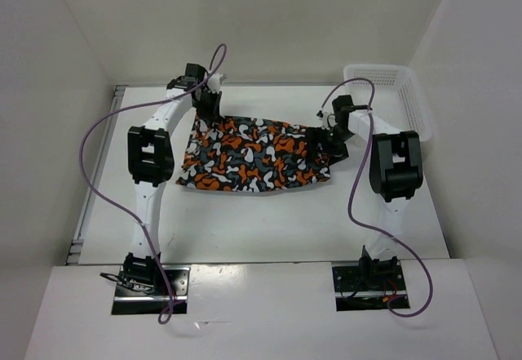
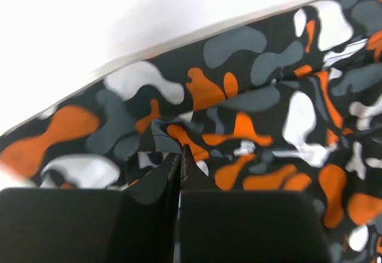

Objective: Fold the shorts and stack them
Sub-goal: Fold the shorts

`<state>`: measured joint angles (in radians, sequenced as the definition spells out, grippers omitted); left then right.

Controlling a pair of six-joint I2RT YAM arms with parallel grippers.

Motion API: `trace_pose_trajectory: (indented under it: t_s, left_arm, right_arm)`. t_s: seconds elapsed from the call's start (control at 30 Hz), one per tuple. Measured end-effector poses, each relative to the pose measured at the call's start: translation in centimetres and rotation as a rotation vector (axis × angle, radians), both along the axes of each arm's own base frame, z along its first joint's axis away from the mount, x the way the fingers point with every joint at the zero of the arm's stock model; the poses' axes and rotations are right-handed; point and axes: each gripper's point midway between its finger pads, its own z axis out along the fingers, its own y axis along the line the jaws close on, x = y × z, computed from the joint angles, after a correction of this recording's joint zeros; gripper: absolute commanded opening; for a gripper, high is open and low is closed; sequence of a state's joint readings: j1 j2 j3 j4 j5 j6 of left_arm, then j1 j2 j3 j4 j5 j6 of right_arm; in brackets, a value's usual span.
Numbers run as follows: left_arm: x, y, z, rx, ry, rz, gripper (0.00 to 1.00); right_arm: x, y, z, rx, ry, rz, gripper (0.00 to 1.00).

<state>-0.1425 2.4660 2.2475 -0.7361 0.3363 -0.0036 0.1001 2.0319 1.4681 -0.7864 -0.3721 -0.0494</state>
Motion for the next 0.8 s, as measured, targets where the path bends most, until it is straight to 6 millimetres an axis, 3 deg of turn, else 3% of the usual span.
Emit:
trace_pose_trajectory:
  t_s: [0.13,0.23,0.3,0.4,0.5,0.53,0.57,0.63,0.67,0.8]
  left_arm:
    - [0.5,1.8,4.4,0.043,-0.090,0.050,0.00]
    - [1.4,4.2,8.8,0.068,-0.193,0.111,0.00]
    - [2.1,6.1,10.5,0.084,-0.243,0.155,0.00]
    - [2.9,8.5,10.8,0.119,-0.272,0.214,0.00]
    - [3.1,10.1,8.6,0.168,-0.238,0.257,0.02]
    - [3.2,10.4,7.7,0.180,-0.228,0.264,0.10]
    - [3.4,10.6,6.9,0.190,-0.219,0.267,0.39]
    - [3.6,10.8,4.4,0.207,-0.181,0.270,0.77]
    - [3.5,10.8,3.6,0.209,-0.167,0.270,0.82]
    - [3.2,11.3,2.0,0.240,-0.132,0.281,0.87]
  right_arm:
    - [0.9,0.3,0.1,0.012,-0.009,-0.002,1.00]
    - [1.2,0.5,0.2,0.025,-0.015,-0.004,1.00]
    - [1.4,0.7,0.2,0.037,-0.013,-0.009,1.00]
    - [1.5,0.9,0.3,0.044,-0.012,-0.021,1.00]
    - [1.7,0.9,0.3,0.044,-0.009,-0.042,1.00]
    - [1.7,0.9,0.3,0.043,-0.010,-0.049,1.00]
    - [1.8,0.9,0.3,0.041,-0.009,-0.058,1.00]
    - [1.9,1.0,0.3,0.036,-0.009,-0.074,1.00]
    - [2.1,1.1,0.3,0.030,-0.011,-0.082,1.00]
    - [3.6,2.9,0.4,0.034,-0.037,-0.086,1.00]
